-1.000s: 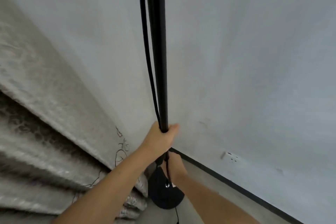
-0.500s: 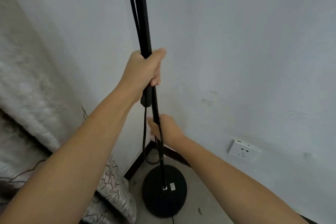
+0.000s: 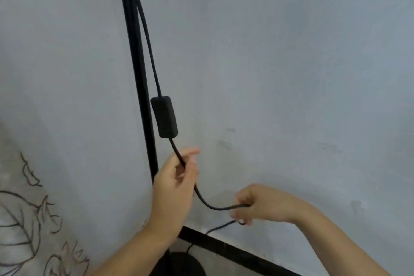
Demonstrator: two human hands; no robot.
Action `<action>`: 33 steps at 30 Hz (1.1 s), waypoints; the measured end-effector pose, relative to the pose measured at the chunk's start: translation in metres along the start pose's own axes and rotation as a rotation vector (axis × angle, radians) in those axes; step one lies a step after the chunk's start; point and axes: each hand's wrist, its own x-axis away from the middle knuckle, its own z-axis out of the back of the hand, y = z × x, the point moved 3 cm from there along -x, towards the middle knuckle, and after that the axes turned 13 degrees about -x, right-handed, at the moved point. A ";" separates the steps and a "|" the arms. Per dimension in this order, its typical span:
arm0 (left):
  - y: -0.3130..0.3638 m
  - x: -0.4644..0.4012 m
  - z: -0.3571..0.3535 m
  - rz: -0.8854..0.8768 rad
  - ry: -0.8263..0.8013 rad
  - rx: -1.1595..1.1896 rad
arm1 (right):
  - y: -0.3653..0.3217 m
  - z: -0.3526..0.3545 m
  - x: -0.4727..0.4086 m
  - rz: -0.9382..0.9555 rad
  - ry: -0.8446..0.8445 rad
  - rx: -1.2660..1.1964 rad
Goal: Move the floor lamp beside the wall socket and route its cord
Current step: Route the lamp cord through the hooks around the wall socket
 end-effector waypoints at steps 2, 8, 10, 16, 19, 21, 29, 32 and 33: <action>-0.026 0.006 -0.033 0.190 -0.196 -0.034 | 0.013 0.013 0.018 -0.034 -0.146 -0.183; -0.050 -0.028 -0.089 0.426 -0.434 0.012 | 0.027 0.059 0.033 0.008 0.445 -0.440; -0.050 -0.044 -0.099 0.428 -0.421 0.027 | 0.016 0.065 0.023 0.051 0.650 -0.275; -0.062 -0.077 -0.116 0.411 -0.310 0.116 | -0.009 0.065 -0.024 0.175 0.939 0.032; -0.069 -0.084 -0.116 0.360 -0.254 0.132 | -0.011 0.064 -0.038 0.230 1.030 -0.009; -0.073 -0.085 -0.116 0.317 -0.184 0.108 | -0.011 0.062 -0.041 0.280 1.075 -0.034; -0.076 -0.083 -0.120 0.204 -0.084 0.037 | 0.001 0.059 -0.042 0.172 1.017 0.123; -0.076 -0.081 -0.119 0.161 -0.033 -0.013 | 0.005 0.053 -0.044 0.109 0.961 0.126; -0.077 -0.081 -0.120 0.161 -0.017 -0.008 | 0.003 0.052 -0.045 0.117 0.974 0.115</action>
